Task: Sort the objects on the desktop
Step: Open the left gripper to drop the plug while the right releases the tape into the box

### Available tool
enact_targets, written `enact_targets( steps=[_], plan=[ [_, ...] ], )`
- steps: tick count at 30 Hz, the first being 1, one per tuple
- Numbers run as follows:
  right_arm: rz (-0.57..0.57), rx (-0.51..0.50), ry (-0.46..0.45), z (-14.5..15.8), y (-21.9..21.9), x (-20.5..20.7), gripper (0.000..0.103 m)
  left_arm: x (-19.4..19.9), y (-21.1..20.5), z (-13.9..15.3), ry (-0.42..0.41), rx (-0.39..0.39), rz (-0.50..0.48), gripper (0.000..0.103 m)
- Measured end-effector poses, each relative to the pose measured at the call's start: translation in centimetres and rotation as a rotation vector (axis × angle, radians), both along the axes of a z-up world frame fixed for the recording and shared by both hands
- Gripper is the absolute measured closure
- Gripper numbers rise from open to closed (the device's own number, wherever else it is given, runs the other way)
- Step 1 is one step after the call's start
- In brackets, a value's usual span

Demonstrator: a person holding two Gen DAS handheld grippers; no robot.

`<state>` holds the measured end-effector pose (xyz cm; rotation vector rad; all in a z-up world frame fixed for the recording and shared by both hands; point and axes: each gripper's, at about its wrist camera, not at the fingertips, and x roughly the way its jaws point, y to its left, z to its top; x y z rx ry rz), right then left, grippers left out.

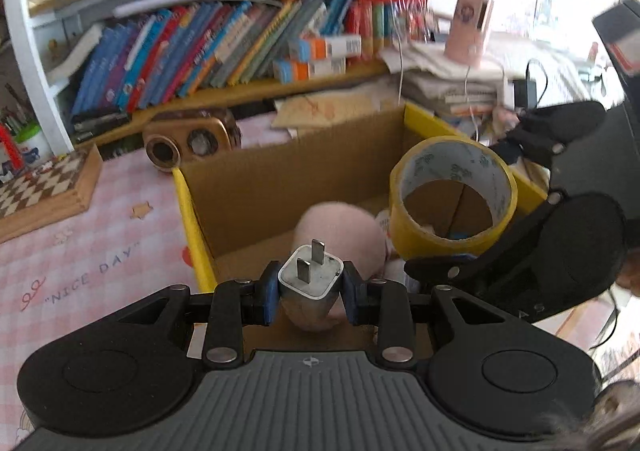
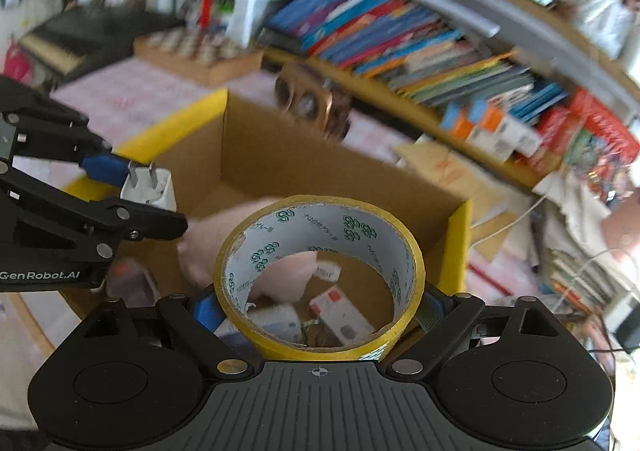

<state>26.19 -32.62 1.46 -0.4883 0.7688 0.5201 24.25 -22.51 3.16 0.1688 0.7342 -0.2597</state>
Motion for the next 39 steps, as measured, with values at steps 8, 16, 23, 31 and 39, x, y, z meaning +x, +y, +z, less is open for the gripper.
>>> enact_targets(
  steps=[8, 16, 23, 31, 39],
  plan=[
    [0.059, -0.072, 0.094, -1.1, 0.8, 1.4, 0.010, 1.1, -1.1, -1.3, 0.030, 0.080, -0.013, 0.074],
    [0.085, -0.116, 0.151, -1.9, 1.2, 2.0, 0.010, 1.2, -1.8, -1.6, 0.025, 0.154, -0.020, 0.074],
    [0.078, -0.113, 0.146, -1.9, 1.1, 1.9, 0.010, 1.0, -1.8, -1.5, 0.014, 0.138, -0.004, 0.074],
    [0.042, -0.096, 0.069, -1.1, 0.8, 1.2, 0.010, -0.8, -1.8, -0.3, -0.080, 0.107, 0.039, 0.037],
    [0.008, 0.024, -0.052, 2.6, -1.0, -1.7, 0.010, -4.4, -0.2, 2.4, -0.171, 0.045, 0.108, 0.014]
  ],
)
